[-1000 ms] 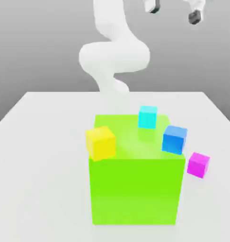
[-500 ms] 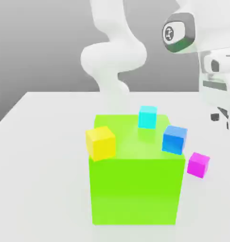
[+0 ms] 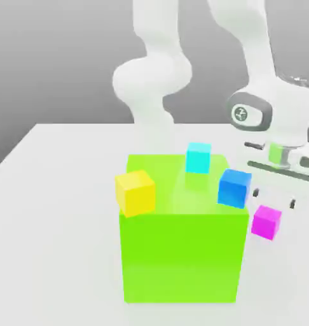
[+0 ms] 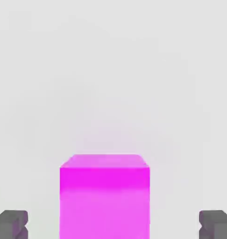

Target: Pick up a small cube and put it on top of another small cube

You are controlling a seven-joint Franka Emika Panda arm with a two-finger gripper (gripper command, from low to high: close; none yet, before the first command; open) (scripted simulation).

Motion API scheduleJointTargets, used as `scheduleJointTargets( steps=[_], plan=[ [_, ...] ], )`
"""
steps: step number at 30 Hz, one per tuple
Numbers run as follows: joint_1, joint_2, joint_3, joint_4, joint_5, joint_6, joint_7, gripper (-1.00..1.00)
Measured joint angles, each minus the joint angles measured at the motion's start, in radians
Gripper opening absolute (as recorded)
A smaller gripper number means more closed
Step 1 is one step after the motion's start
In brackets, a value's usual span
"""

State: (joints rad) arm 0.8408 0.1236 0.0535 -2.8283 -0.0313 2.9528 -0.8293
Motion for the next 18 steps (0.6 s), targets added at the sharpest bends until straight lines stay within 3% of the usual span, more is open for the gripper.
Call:
scheduleJointTargets(
  steps=[3,4,11,18],
  plan=[
    [0.023,0.108,-0.029,0.017,-0.018,0.089,0.012,0.00],
    [0.028,0.129,-0.035,0.021,-0.021,0.107,0.014,-1.00],
    [0.028,0.127,-0.035,0.021,-0.021,0.103,0.013,-1.00],
    [0.009,-0.102,-0.006,-0.017,0.026,-0.088,-0.020,-1.00]
  ],
)
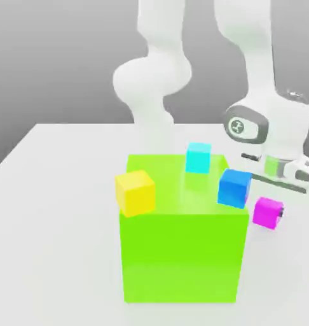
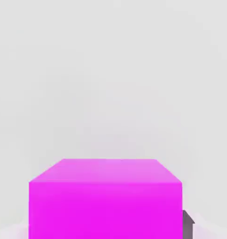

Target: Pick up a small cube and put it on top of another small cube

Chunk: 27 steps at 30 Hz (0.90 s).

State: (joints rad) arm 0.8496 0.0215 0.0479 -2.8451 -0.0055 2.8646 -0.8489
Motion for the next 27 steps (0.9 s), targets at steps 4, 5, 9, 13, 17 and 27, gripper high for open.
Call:
scheduleJointTargets(
  steps=[4,5,9,13,17,27],
  plan=[
    [-0.057,-0.095,-0.041,0.069,-0.017,-0.163,0.085,-1.00],
    [-0.072,-0.116,-0.050,0.092,-0.021,-0.206,0.110,-1.00],
    [-0.137,-0.200,-0.088,0.184,-0.036,-0.380,0.212,-1.00],
    [-0.209,-0.282,-0.128,0.277,-0.046,-0.553,0.311,-1.00],
    [-0.284,-0.362,-0.168,0.369,-0.054,-0.726,0.406,-1.00],
    [-0.350,-0.362,-0.207,0.344,-0.056,-0.704,0.476,1.00]
  ],
)
